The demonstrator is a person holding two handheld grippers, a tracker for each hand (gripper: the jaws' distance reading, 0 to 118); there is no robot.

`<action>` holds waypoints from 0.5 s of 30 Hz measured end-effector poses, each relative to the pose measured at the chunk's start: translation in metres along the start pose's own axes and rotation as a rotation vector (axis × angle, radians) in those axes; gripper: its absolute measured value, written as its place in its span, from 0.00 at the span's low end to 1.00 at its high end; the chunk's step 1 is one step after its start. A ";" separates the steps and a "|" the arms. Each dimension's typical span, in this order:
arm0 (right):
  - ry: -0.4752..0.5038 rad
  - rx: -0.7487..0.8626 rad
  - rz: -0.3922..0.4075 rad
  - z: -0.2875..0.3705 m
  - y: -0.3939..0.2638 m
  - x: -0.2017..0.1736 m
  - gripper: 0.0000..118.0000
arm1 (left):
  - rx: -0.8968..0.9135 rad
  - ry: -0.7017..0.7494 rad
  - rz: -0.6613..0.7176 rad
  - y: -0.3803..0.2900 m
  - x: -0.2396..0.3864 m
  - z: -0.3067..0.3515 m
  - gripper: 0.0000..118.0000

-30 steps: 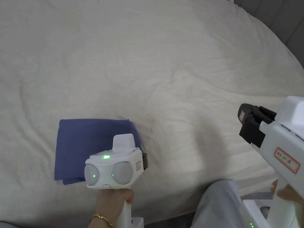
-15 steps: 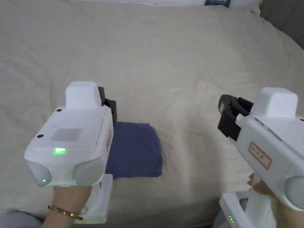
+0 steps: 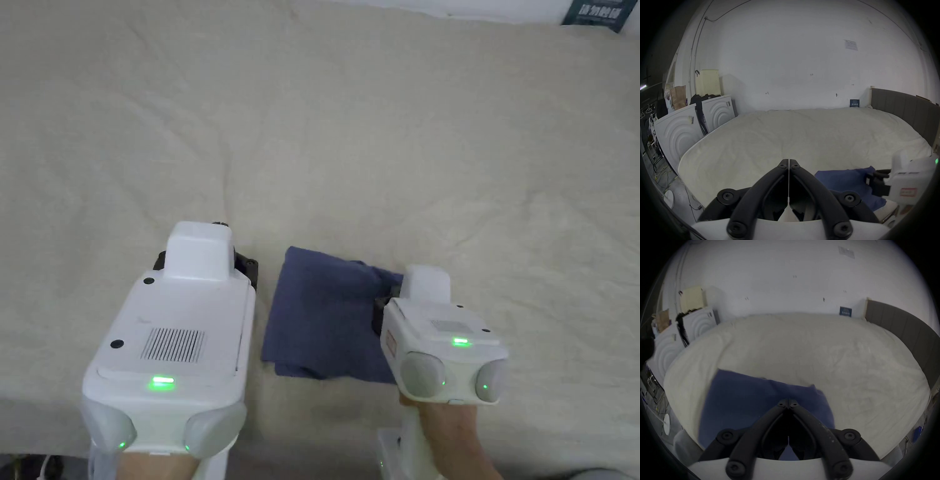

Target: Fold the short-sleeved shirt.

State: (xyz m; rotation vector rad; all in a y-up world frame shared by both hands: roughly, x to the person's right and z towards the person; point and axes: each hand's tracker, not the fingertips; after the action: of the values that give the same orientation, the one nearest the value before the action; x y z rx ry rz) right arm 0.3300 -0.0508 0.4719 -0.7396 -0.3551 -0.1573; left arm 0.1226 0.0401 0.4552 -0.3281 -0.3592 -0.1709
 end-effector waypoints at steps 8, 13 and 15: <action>-0.023 0.017 0.097 -0.010 -0.012 -0.006 0.01 | -0.142 -0.141 0.137 0.013 -0.015 -0.041 1.00; 0.011 0.000 0.042 -0.009 -0.009 0.003 0.01 | -0.375 -0.457 0.432 0.026 -0.052 -0.095 1.00; 0.011 -0.001 0.045 -0.010 -0.008 0.002 0.01 | -0.503 -0.620 0.489 0.018 -0.065 -0.124 1.00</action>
State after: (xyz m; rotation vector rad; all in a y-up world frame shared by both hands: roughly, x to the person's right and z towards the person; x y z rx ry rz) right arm 0.3318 -0.0635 0.4712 -0.7474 -0.3276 -0.1187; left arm 0.1056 0.0210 0.3159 -0.9606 -0.8363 0.3399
